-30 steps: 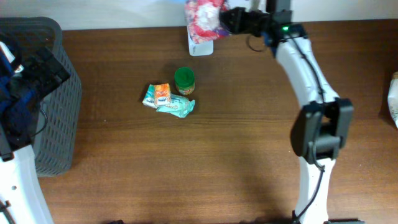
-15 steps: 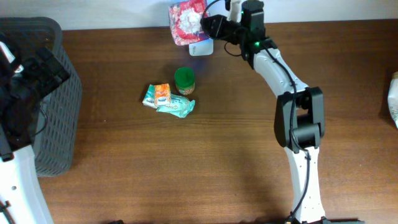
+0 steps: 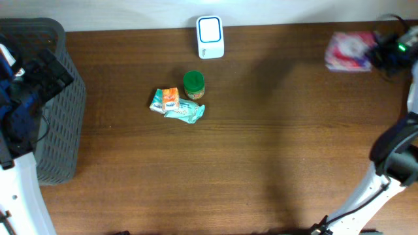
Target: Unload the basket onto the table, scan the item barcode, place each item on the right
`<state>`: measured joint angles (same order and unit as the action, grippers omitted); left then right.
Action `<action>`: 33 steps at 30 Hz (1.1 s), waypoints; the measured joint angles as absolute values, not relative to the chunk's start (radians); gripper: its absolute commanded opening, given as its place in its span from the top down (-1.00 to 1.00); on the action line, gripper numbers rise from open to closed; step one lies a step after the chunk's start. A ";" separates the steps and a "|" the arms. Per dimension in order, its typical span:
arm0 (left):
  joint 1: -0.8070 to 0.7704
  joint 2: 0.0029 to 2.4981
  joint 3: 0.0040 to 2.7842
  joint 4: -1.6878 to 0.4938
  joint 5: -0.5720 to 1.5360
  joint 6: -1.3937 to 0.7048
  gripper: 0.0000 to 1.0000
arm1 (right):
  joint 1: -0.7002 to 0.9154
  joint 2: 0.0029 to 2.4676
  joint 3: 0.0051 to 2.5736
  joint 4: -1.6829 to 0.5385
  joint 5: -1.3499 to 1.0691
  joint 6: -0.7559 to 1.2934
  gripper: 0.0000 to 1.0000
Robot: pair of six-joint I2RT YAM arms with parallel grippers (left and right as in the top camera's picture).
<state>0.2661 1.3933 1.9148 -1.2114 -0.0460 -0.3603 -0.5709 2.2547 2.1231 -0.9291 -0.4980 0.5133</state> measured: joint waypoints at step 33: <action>0.266 1.393 1.915 -1.212 -0.046 -0.360 -0.98 | 0.044 2.150 2.143 -1.341 -0.696 -0.157 -0.97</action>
